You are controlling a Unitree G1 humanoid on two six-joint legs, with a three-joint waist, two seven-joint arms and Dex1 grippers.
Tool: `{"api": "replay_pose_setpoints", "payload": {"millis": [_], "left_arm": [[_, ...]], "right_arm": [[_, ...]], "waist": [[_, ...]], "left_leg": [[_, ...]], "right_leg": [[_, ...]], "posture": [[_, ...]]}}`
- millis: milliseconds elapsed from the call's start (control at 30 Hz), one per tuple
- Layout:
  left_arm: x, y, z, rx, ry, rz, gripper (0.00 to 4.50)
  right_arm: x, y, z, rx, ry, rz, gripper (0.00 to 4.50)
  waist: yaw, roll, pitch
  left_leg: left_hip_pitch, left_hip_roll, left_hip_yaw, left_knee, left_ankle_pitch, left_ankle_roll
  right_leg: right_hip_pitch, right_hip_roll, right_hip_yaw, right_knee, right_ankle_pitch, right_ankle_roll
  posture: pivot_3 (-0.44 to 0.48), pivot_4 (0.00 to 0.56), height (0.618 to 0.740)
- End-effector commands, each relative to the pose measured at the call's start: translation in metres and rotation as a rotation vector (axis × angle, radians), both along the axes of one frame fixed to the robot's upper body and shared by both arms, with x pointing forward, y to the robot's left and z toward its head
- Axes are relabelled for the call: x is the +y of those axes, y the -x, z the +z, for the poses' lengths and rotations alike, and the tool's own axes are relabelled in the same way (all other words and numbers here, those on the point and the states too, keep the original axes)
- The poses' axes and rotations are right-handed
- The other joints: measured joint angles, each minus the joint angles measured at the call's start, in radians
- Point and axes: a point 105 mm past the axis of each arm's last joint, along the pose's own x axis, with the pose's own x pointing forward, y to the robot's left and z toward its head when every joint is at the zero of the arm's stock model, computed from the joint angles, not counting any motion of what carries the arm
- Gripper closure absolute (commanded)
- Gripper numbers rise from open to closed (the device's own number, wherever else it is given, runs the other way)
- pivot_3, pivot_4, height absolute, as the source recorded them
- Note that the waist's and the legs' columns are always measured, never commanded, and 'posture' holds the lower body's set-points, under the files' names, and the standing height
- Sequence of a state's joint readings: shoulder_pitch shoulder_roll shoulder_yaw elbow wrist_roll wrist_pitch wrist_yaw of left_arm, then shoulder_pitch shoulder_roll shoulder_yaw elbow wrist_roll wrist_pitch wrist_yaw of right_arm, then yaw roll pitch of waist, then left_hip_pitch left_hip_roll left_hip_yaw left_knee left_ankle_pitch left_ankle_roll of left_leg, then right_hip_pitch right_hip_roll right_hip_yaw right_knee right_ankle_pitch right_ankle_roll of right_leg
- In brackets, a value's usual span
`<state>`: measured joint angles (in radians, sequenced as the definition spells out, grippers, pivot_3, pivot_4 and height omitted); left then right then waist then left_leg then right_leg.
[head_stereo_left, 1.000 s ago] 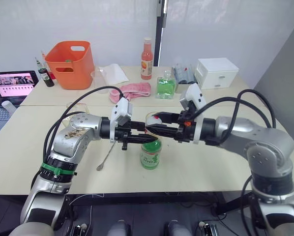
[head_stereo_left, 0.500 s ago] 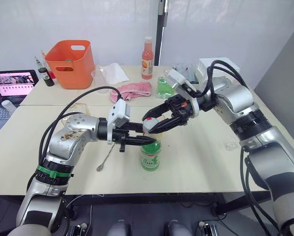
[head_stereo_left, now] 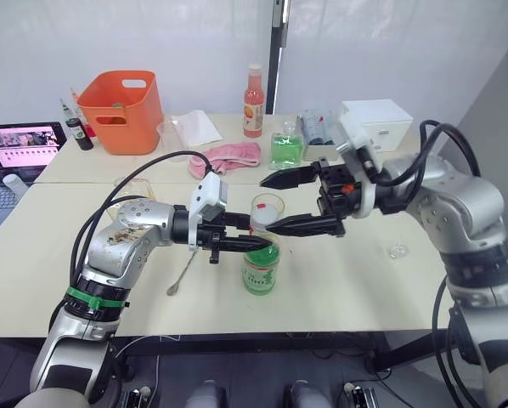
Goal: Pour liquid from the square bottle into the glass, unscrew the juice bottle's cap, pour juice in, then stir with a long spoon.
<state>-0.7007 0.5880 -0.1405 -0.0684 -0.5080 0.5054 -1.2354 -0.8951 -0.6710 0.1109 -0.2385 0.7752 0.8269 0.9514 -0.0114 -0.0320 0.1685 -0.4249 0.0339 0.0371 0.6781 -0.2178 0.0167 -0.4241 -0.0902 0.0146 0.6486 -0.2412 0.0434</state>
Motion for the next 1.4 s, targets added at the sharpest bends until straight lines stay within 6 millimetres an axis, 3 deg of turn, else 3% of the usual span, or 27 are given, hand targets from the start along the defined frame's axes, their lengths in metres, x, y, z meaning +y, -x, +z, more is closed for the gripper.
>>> {"api": "replay_pose_setpoints", "payload": {"millis": [33, 233, 567, 833, 867, 933, 1033, 1300, 1400], "left_arm": [[-0.001, 0.001, -0.006, 0.03, -0.017, -0.004, 3.06], [-0.003, 0.002, -0.007, 0.035, -0.021, -0.02, 3.06], [-0.002, 0.001, -0.006, 0.031, -0.026, -0.031, 3.06], [-0.001, 0.002, -0.006, 0.03, -0.03, -0.028, 3.06], [-0.001, 0.002, -0.006, 0.031, -0.03, -0.027, 3.06], [-0.001, 0.001, -0.006, 0.031, -0.03, -0.025, 3.06], [-0.002, 0.002, -0.007, 0.033, -0.032, -0.024, 3.06], [-0.001, 0.006, -0.01, 0.038, -0.037, -0.03, 3.06], [-0.001, 0.008, -0.01, 0.039, -0.038, -0.032, 3.06]], "right_arm": [[0.0, 0.013, 0.002, -0.057, -0.023, -0.181, 0.06], [0.01, 0.024, -0.007, 0.011, -0.085, -0.288, 0.06], [0.008, 0.019, -0.013, 0.054, -0.076, -0.369, 0.06], [0.007, 0.016, -0.015, 0.066, -0.083, -0.378, 2.57], [0.008, 0.016, -0.014, 0.064, -0.082, -0.372, 2.8], [0.007, 0.015, -0.013, 0.065, -0.085, -0.358, 2.8], [0.006, 0.013, -0.009, 0.053, -0.075, -0.237, 2.8], [-0.004, 0.013, -0.025, 0.062, 0.125, 0.287, 2.8], [-0.001, -0.007, -0.025, 0.054, 0.254, 0.434, 2.8]], "waist": [[0.002, 0.0, 0.0], [0.001, 0.0, 0.0], [-0.001, 0.0, 0.0], [-0.001, 0.0, 0.0], [-0.001, 0.0, 0.0], [-0.001, 0.0, 0.0], [-0.001, 0.0, 0.0], [-0.001, 0.0, 0.0], [-0.007, 0.0, 0.0]], "left_leg": [[0.0, 0.0, 0.0, 0.0, 0.0, 0.0], [-0.001, -0.001, -0.001, 0.0, 0.0, 0.0], [-0.001, -0.001, -0.001, 0.0, 0.0, 0.0], [-0.001, -0.001, -0.001, 0.0, 0.0, 0.0], [-0.001, -0.001, -0.001, 0.0, 0.0, 0.0], [-0.001, -0.001, -0.001, 0.0, 0.0, 0.0], [-0.001, -0.001, 0.0, 0.0, 0.0, 0.0], [-0.001, -0.001, 0.005, 0.0, 0.0, 0.0], [0.0, -0.001, 0.006, 0.0, 0.0, 0.0]], "right_leg": [[0.0, 0.0, 0.0, 0.0, 0.0, 0.0], [0.0, 0.0, 0.0, -0.001, 0.0, 0.0], [0.001, 0.0, 0.0, -0.002, 0.0, 0.0], [0.001, 0.0, 0.0, -0.002, 0.0, 0.0], [0.001, 0.0, 0.0, -0.002, 0.0, 0.0], [0.001, 0.0, 0.0, -0.002, 0.0, 0.0], [0.001, 0.0, 0.0, -0.002, 0.0, 0.0], [0.001, 0.001, 0.0, -0.003, 0.0, 0.001], [0.001, 0.001, 0.0, -0.003, 0.0, 0.001]], "posture": [[0.0, 0.15, 0.715], [0.0, 0.15, 0.715], [0.0, 0.15, 0.715], [0.0, 0.15, 0.715], [0.0, 0.15, 0.715], [0.0, 0.15, 0.715], [0.0, 0.15, 0.715], [0.0, 0.15, 0.715], [0.0, 0.15, 0.715]]}}
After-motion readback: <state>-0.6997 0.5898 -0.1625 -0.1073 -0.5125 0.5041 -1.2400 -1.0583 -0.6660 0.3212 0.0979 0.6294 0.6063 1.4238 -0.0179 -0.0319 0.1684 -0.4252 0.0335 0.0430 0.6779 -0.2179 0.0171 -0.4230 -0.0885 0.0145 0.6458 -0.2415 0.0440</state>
